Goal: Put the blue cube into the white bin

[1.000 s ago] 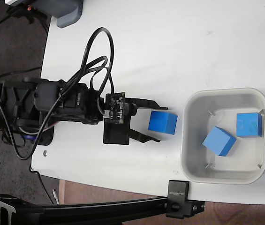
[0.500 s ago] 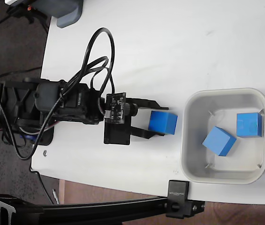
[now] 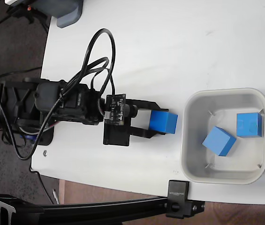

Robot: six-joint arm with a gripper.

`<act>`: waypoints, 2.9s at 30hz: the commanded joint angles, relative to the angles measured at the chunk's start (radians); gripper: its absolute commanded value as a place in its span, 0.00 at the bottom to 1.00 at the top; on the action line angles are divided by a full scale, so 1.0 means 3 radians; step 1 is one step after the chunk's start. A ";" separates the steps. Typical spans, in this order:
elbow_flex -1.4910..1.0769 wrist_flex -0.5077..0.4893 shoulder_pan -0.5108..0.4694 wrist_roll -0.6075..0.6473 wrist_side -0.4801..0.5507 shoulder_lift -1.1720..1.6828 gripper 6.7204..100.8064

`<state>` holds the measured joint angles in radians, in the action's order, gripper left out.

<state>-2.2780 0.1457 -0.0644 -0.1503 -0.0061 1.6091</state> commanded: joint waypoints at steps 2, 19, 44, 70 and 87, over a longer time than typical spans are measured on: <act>0.0189 0.0169 0.0020 0.0041 -0.0082 0.0363 0.17; 0.1779 0.1304 -0.0087 0.0322 0.0143 0.0307 0.17; 0.2986 0.1125 -0.0271 0.0322 0.0501 -0.0966 0.99; -0.0440 0.1084 -0.0123 0.0373 0.0194 0.1974 0.99; -0.2214 0.2148 0.0547 0.0179 -0.0516 0.4817 0.99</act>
<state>-2.9544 0.8069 0.0951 -0.0982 -0.1273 3.0265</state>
